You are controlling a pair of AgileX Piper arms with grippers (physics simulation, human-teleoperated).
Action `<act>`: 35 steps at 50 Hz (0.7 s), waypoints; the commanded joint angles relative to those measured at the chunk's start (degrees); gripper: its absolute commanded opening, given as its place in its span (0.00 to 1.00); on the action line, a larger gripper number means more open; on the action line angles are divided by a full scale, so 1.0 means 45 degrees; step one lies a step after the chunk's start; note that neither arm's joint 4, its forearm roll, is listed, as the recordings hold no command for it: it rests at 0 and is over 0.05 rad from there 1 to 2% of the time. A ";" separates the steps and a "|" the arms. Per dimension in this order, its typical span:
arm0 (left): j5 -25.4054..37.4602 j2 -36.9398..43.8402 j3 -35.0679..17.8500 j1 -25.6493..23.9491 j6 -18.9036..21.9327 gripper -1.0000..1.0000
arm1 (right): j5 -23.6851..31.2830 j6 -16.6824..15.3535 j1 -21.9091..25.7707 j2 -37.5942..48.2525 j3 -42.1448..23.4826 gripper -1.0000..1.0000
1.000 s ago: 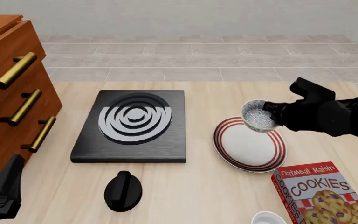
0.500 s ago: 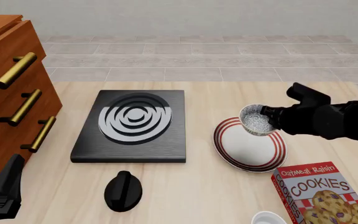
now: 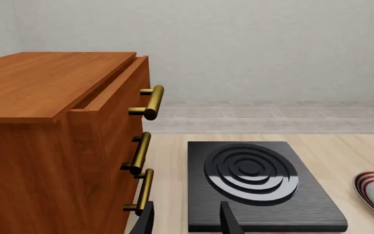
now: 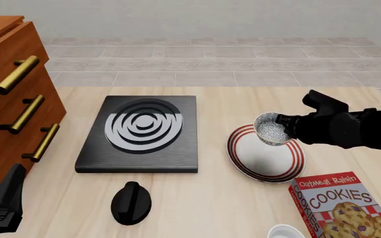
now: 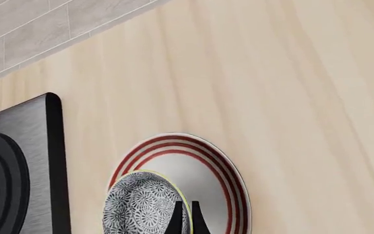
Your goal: Pick the akita bowl on the cookies box and place it on the plate.
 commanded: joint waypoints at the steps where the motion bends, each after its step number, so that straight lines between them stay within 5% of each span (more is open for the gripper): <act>1: 0.0000 0.0000 0.0000 0.0000 0.0000 1.00 | -0.0119 0.0029 -0.0013 0.0236 -0.0126 0.00; 35: 0.0000 0.0000 0.0000 0.0000 0.0000 1.00 | -0.0869 0.0269 0.0149 0.1316 0.0043 0.00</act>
